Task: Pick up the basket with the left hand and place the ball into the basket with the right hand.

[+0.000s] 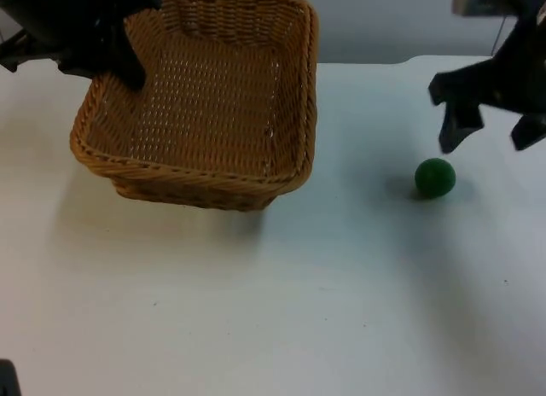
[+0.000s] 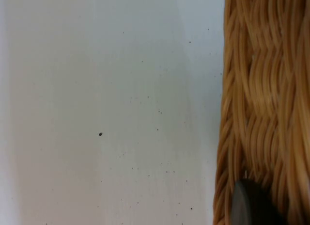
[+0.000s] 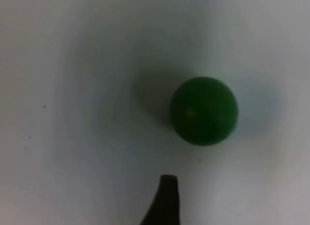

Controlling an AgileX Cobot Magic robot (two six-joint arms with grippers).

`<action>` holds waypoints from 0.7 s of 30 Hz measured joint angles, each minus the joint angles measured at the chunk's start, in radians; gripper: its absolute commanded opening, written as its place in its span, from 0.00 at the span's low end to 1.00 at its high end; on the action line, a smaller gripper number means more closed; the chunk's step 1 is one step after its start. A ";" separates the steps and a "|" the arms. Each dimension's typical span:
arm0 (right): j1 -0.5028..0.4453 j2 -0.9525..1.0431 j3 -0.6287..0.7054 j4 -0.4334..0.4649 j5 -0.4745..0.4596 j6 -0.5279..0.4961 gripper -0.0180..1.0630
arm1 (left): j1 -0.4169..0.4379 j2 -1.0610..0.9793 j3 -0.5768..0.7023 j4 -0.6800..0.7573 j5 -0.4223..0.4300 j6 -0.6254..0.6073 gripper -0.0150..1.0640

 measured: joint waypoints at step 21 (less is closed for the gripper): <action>0.008 0.134 -0.049 0.000 -0.117 0.002 0.71 | 0.000 0.000 0.000 0.000 -0.008 0.000 0.01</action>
